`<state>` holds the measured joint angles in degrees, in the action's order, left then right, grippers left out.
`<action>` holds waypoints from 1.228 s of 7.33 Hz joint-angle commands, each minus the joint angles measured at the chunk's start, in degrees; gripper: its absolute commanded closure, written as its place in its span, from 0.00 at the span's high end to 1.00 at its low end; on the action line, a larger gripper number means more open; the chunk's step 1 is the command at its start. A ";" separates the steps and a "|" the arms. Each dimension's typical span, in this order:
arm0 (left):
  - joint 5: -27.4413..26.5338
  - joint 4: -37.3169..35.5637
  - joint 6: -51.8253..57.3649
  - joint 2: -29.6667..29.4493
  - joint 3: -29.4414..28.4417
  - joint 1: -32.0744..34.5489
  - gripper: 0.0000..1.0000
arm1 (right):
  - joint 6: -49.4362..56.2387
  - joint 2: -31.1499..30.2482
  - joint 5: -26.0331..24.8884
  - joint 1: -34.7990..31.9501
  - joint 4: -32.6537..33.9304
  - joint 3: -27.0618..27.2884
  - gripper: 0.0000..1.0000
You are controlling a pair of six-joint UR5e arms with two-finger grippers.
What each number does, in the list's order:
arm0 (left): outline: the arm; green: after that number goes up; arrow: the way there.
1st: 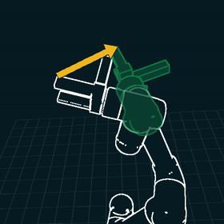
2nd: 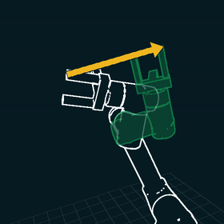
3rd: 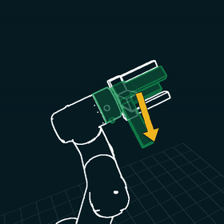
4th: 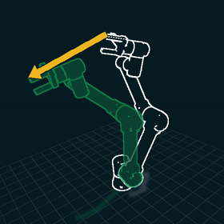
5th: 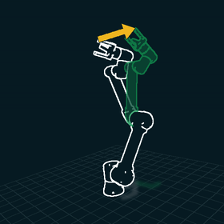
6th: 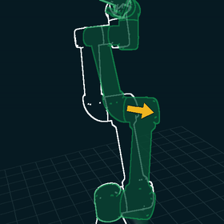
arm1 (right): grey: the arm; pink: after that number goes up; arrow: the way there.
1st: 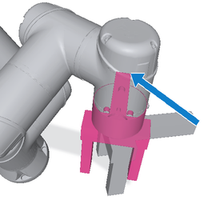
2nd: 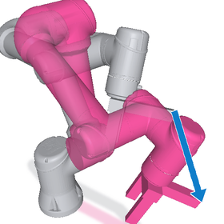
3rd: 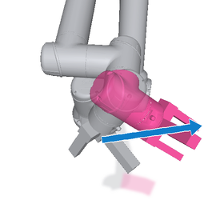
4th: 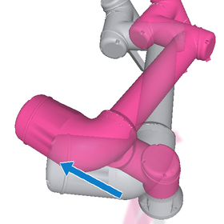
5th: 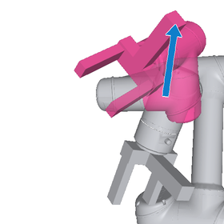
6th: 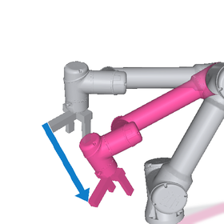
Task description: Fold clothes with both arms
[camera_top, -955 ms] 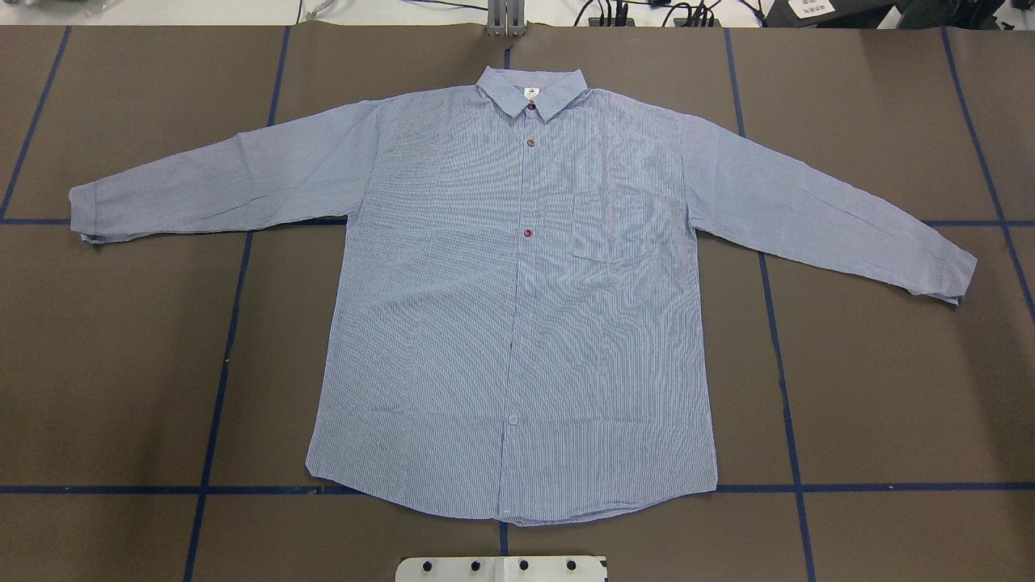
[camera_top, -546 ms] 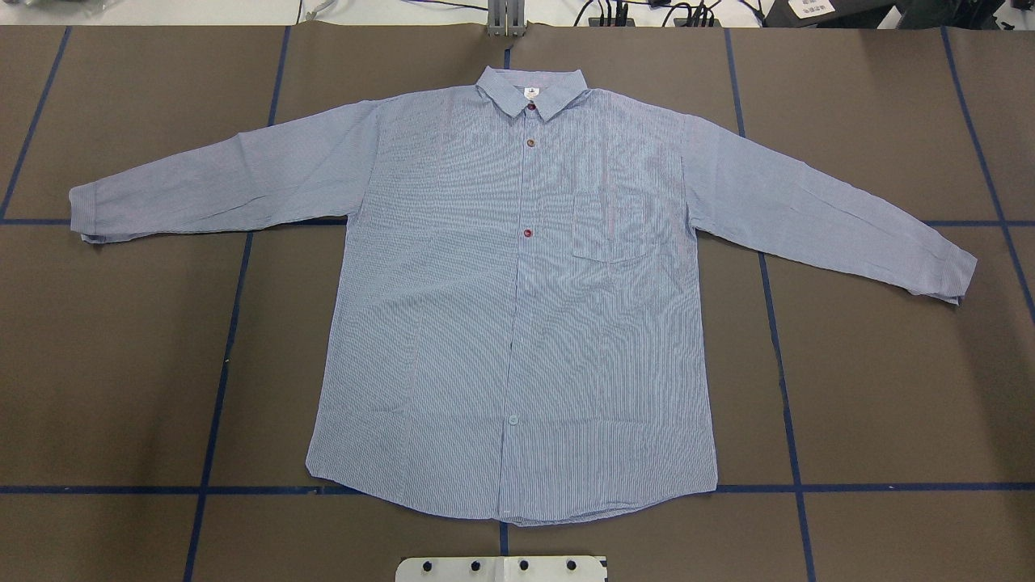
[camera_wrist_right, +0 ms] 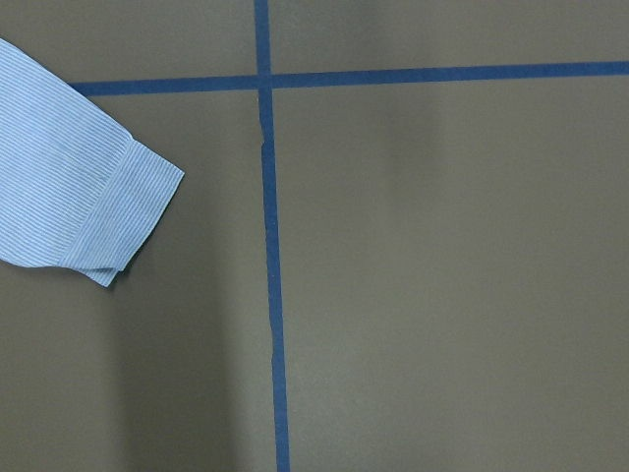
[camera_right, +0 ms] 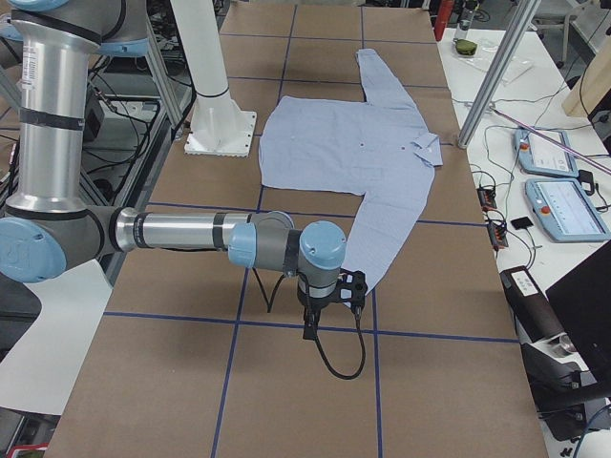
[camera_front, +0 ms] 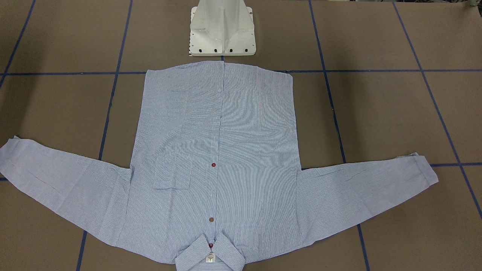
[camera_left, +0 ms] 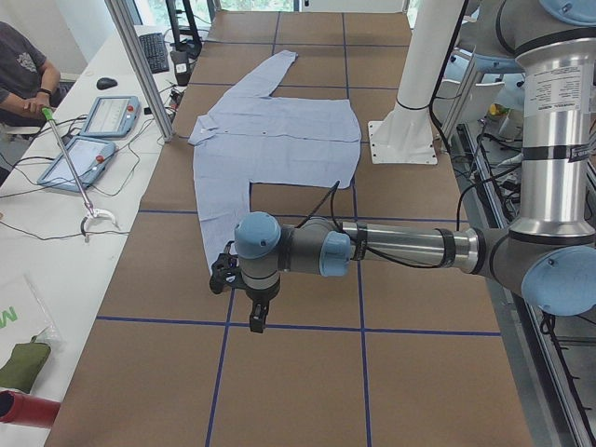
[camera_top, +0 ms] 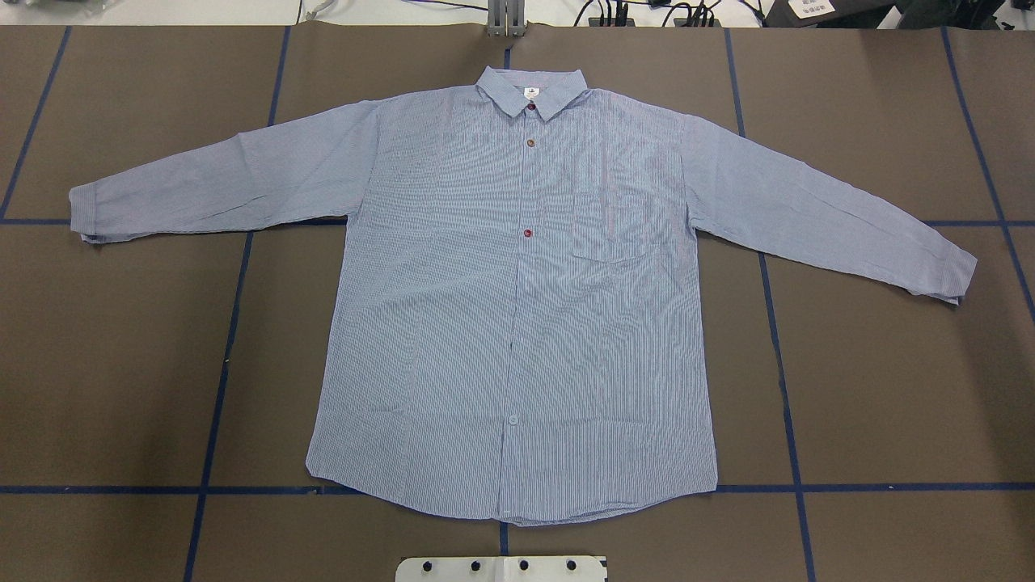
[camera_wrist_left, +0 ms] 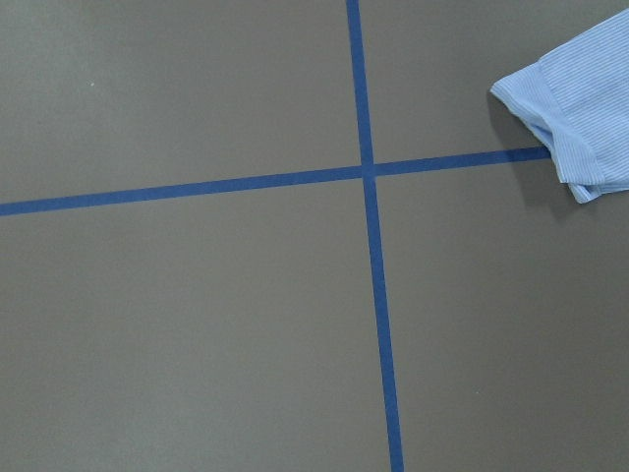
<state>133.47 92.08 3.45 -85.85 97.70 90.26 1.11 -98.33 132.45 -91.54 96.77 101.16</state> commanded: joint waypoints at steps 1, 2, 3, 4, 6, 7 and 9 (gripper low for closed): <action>-0.05 5.45 -0.55 -3.06 -0.40 0.00 1.00 | -0.32 2.60 1.13 0.39 -0.62 -0.26 1.00; 0.12 7.92 -0.38 -2.83 -0.58 -0.09 1.00 | -0.93 2.70 1.05 1.96 -0.79 -1.04 1.00; 0.04 9.68 -0.38 -2.83 -1.97 -0.09 1.00 | -3.37 3.23 2.97 2.67 -3.05 -2.44 1.00; 0.13 10.74 -0.55 -3.44 -2.07 -0.18 1.00 | -5.75 3.23 3.42 5.55 -8.82 -5.16 1.00; 0.21 10.75 -0.55 -3.62 -1.90 -0.35 1.00 | -19.31 3.23 3.17 12.13 -20.43 -8.60 1.00; 0.21 10.67 -0.47 -3.53 -1.90 -0.44 1.00 | -24.53 3.23 2.90 14.52 -22.92 -8.70 1.00; 0.13 10.58 -0.47 -3.18 -2.16 -0.70 1.00 | -25.20 3.23 2.81 16.65 -26.26 -10.10 1.00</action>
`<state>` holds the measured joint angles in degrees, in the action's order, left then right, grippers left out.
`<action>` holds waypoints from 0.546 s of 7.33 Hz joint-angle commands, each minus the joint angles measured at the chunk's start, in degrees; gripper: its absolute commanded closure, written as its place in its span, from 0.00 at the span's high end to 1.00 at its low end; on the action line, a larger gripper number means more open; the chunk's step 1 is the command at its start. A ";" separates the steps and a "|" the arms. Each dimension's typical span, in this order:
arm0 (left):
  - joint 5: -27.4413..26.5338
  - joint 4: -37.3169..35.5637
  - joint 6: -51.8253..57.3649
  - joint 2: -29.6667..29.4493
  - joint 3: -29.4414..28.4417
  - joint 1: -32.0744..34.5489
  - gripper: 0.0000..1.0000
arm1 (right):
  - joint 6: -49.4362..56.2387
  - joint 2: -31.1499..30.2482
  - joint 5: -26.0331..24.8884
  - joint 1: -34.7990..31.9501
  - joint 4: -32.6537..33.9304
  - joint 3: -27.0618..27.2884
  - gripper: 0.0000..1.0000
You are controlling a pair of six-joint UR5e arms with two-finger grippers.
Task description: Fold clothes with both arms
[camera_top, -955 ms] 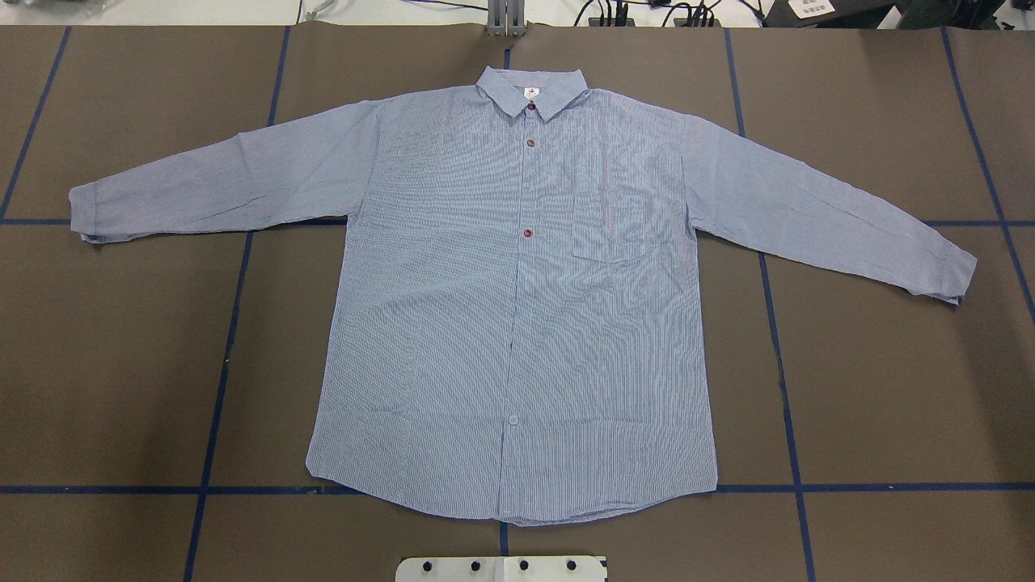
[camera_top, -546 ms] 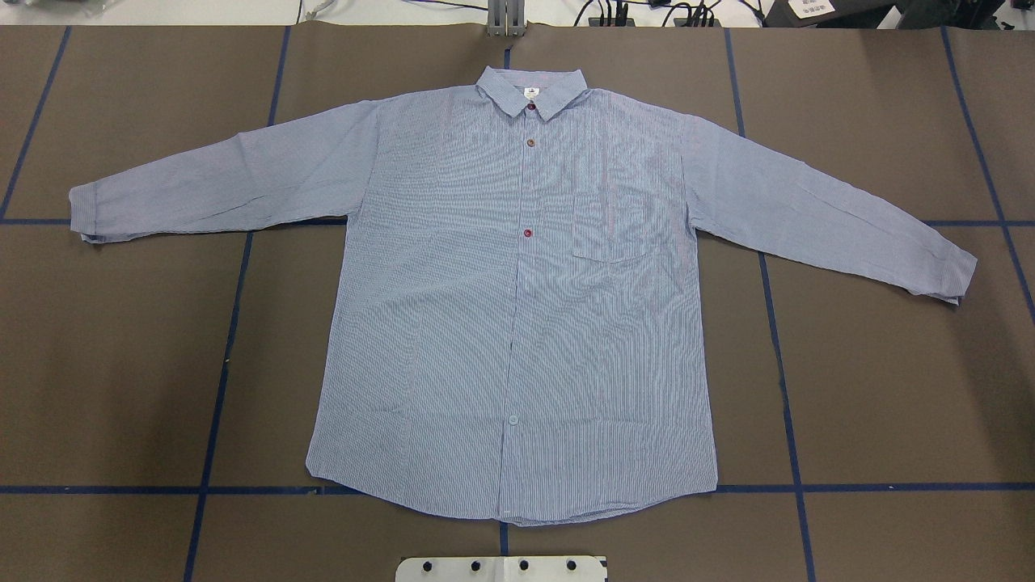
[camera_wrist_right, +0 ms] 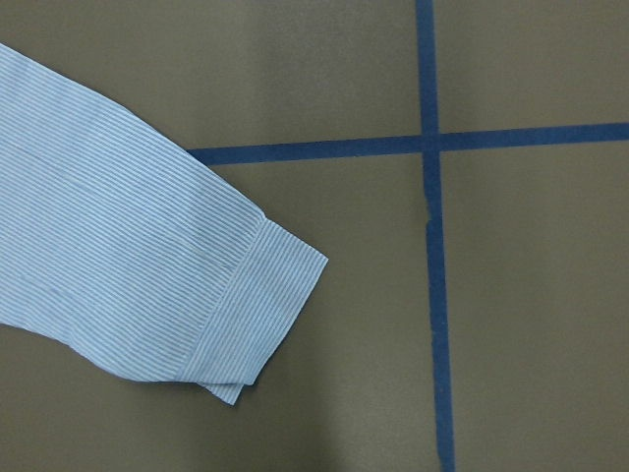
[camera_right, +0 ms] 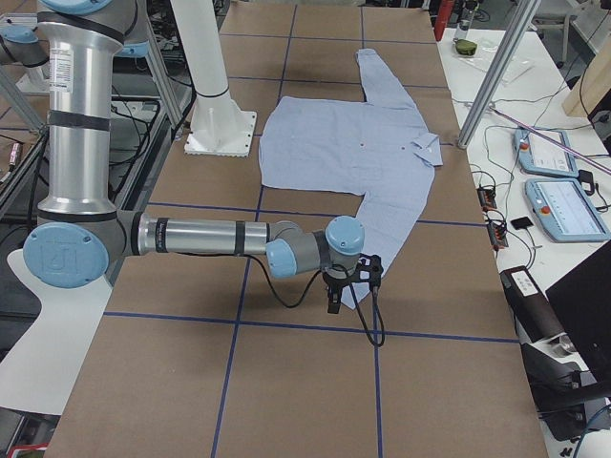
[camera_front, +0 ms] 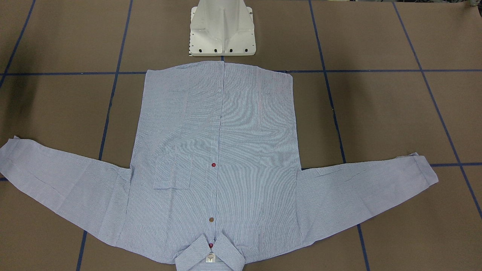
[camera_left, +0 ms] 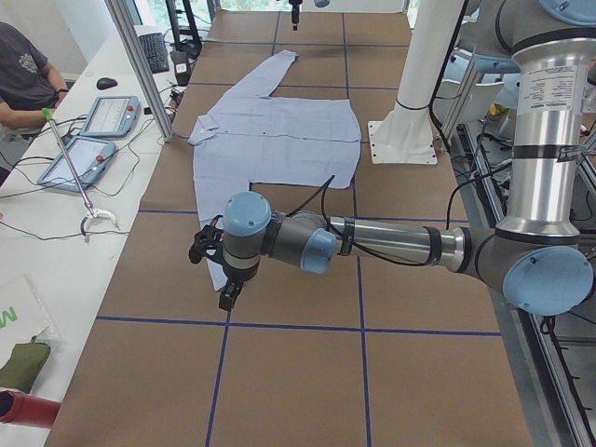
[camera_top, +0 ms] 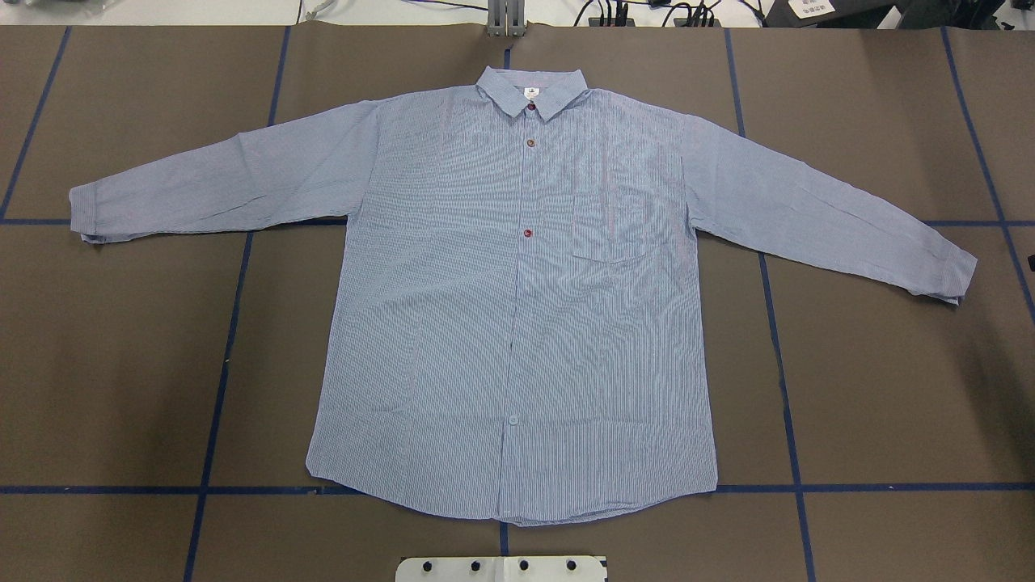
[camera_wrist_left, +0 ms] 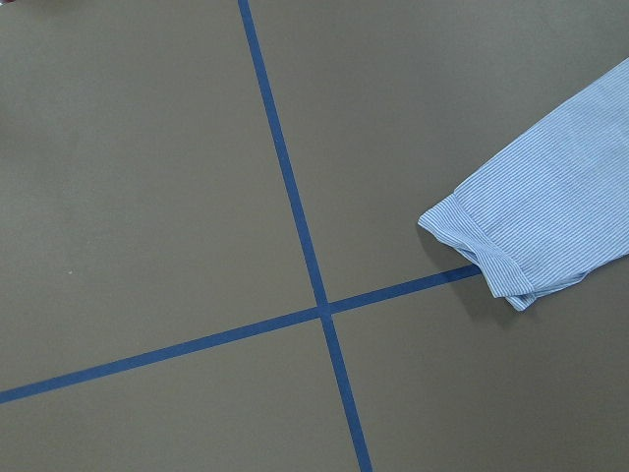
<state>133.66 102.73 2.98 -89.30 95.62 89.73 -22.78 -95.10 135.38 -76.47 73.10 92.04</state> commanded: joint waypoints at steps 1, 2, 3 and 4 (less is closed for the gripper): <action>0.02 0.02 0.10 0.62 -0.09 -0.17 1.00 | -1.39 0.09 -0.11 2.55 -7.31 -4.03 1.00; 0.02 0.02 0.10 0.71 -0.09 -0.17 1.00 | -4.35 1.31 -0.20 4.47 -13.80 -8.41 1.00; 0.02 0.02 0.10 0.71 -0.09 -0.17 1.00 | -9.77 2.10 -0.37 6.23 -19.69 -11.06 1.00; 0.02 0.02 0.10 0.71 -0.09 -0.17 1.00 | -12.96 3.16 -0.98 7.38 -21.32 -12.13 0.99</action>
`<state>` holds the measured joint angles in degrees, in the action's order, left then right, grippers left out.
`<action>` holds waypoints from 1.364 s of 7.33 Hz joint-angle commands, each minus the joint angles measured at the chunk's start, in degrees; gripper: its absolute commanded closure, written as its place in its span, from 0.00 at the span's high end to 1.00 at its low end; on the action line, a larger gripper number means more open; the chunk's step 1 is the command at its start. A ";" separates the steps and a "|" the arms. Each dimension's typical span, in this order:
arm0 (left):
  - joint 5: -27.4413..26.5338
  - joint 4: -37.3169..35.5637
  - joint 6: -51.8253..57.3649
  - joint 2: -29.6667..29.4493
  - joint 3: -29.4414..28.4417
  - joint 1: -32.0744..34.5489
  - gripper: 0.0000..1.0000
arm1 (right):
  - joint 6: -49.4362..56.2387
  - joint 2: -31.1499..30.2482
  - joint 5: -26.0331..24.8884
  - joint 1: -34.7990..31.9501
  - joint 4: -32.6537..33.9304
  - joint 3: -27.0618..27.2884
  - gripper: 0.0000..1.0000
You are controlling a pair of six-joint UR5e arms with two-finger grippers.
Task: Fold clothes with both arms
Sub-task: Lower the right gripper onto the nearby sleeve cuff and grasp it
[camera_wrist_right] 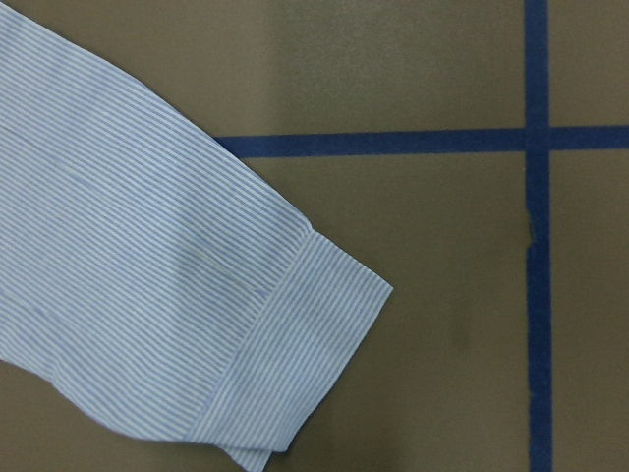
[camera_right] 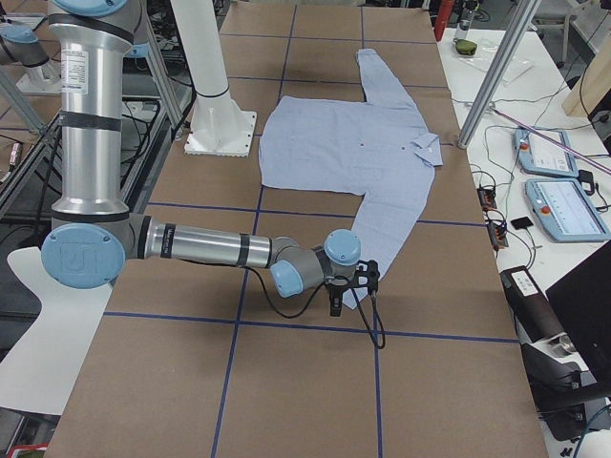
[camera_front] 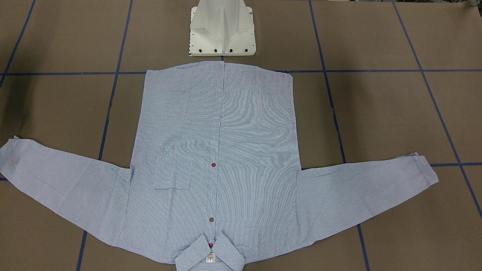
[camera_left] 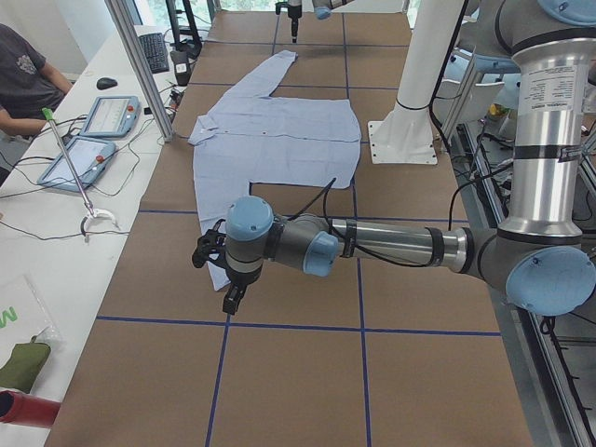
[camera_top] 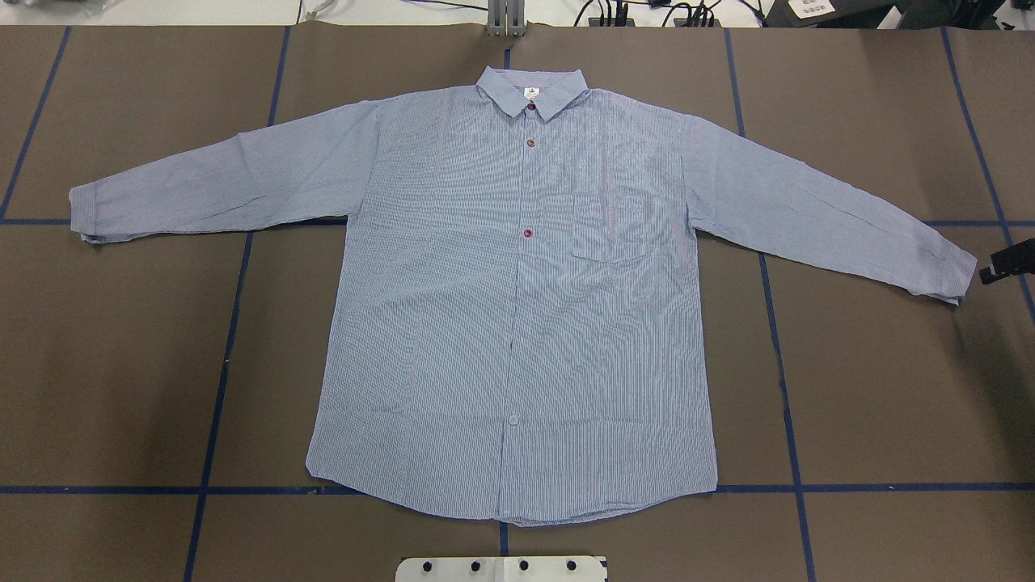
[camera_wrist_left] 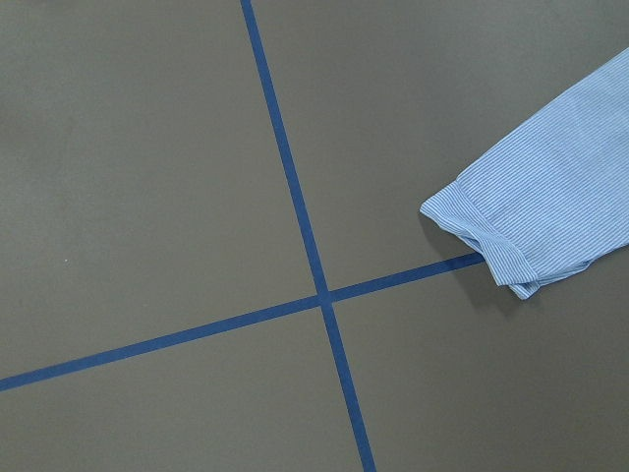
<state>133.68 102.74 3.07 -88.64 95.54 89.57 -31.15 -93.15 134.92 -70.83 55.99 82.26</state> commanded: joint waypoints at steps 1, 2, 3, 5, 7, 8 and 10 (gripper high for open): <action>0.00 0.00 0.01 0.04 -0.01 -0.01 1.00 | -6.44 1.65 -1.75 3.06 -4.22 -2.36 0.97; 0.00 0.00 0.01 0.04 0.08 -0.01 1.00 | -7.51 1.74 -2.81 3.94 -4.31 -2.36 0.92; 0.00 0.09 -0.08 0.04 0.17 -0.01 1.00 | -7.52 1.74 -2.82 4.03 -4.31 -2.36 0.87; 0.00 0.09 -0.08 0.04 0.17 -0.01 1.00 | -7.69 1.74 -2.82 4.21 -4.22 -2.19 0.86; 2.01 0.09 -0.17 0.13 -0.01 -0.01 1.00 | -8.05 1.74 -2.82 4.47 -4.22 -2.28 0.73; 2.11 0.09 -0.17 0.13 -0.01 -0.01 1.00 | -8.05 1.74 -2.82 4.82 -4.22 -2.28 0.70; 2.11 0.09 -0.17 0.13 -0.01 -0.01 1.00 | -8.05 1.66 -2.82 5.26 -4.13 -2.28 0.68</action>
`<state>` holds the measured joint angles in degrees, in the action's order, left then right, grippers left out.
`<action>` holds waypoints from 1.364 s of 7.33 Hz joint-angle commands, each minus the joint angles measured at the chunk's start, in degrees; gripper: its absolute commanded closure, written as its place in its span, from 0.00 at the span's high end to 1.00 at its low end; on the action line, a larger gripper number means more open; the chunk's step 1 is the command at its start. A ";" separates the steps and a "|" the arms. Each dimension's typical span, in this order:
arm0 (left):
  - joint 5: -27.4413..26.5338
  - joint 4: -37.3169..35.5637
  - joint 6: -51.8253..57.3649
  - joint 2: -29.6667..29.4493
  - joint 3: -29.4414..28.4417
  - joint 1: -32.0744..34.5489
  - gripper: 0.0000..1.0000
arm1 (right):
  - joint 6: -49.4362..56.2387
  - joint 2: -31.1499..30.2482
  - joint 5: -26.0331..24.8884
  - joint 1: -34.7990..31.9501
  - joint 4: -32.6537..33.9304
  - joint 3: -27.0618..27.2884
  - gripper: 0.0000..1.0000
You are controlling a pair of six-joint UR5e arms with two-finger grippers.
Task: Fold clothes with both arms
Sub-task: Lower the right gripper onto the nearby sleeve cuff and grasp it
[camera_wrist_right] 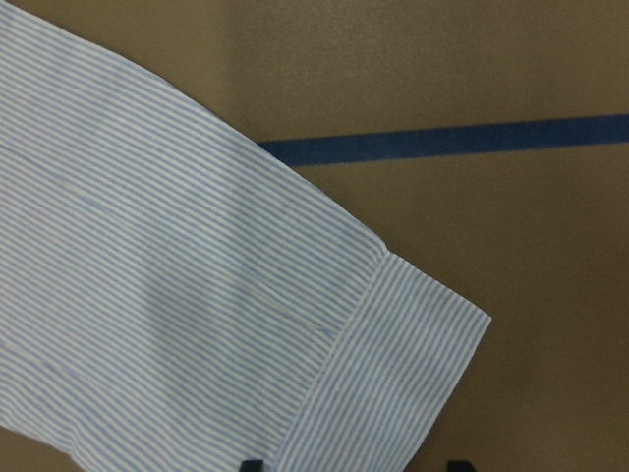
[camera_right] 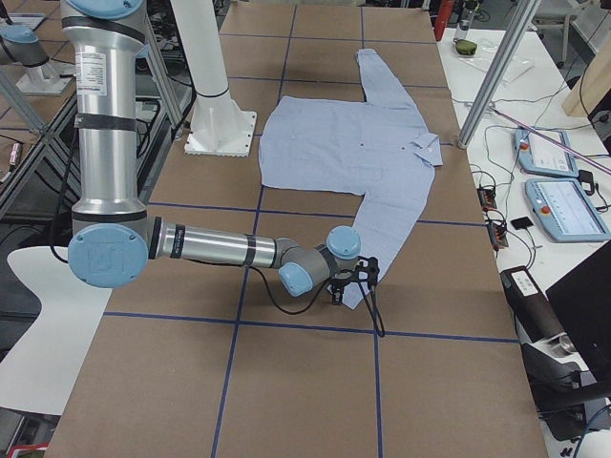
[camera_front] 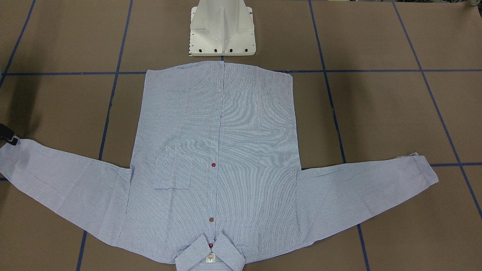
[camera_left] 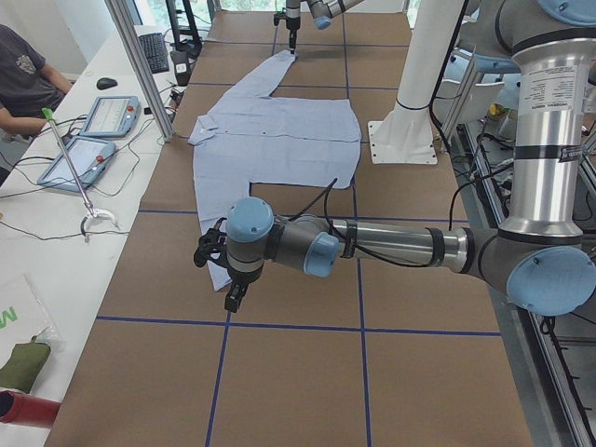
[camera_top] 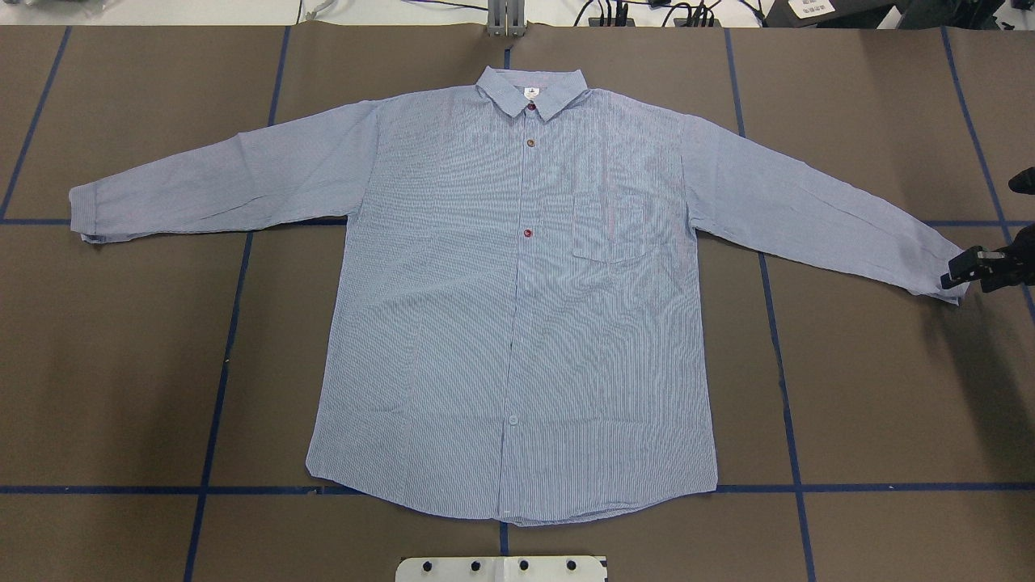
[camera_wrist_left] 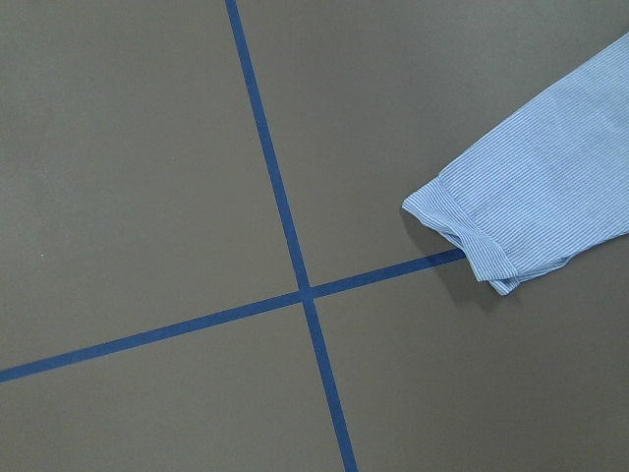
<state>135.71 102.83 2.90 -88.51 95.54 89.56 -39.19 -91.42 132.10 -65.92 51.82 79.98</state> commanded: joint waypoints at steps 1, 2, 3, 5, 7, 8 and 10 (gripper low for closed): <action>0.08 0.00 0.00 0.00 0.17 0.00 1.00 | -0.01 -0.08 -0.09 0.70 0.30 0.00 0.68; 0.08 0.00 0.00 0.00 0.17 0.00 1.00 | -0.01 -0.08 -0.09 0.97 0.39 0.00 0.67; 0.17 0.00 -0.09 0.00 0.34 0.00 1.00 | -0.01 -0.16 0.00 1.06 0.48 0.08 0.57; 0.17 0.00 0.00 0.00 0.34 0.00 1.00 | -0.01 -0.25 0.00 0.97 0.48 0.26 0.49; 0.17 0.00 -0.09 0.00 0.17 0.00 1.00 | -0.01 -0.25 0.00 0.97 0.57 0.43 0.18; 0.17 0.00 -0.09 0.00 0.08 0.00 1.00 | -0.01 -0.34 0.00 0.88 0.57 0.52 0.14; 0.17 0.00 -0.09 0.00 0.08 0.00 1.00 | -0.01 -0.25 0.00 0.88 0.65 0.61 0.05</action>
<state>135.88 102.83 2.81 -88.51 95.65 89.56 -39.20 -91.69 132.10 -65.03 52.40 80.54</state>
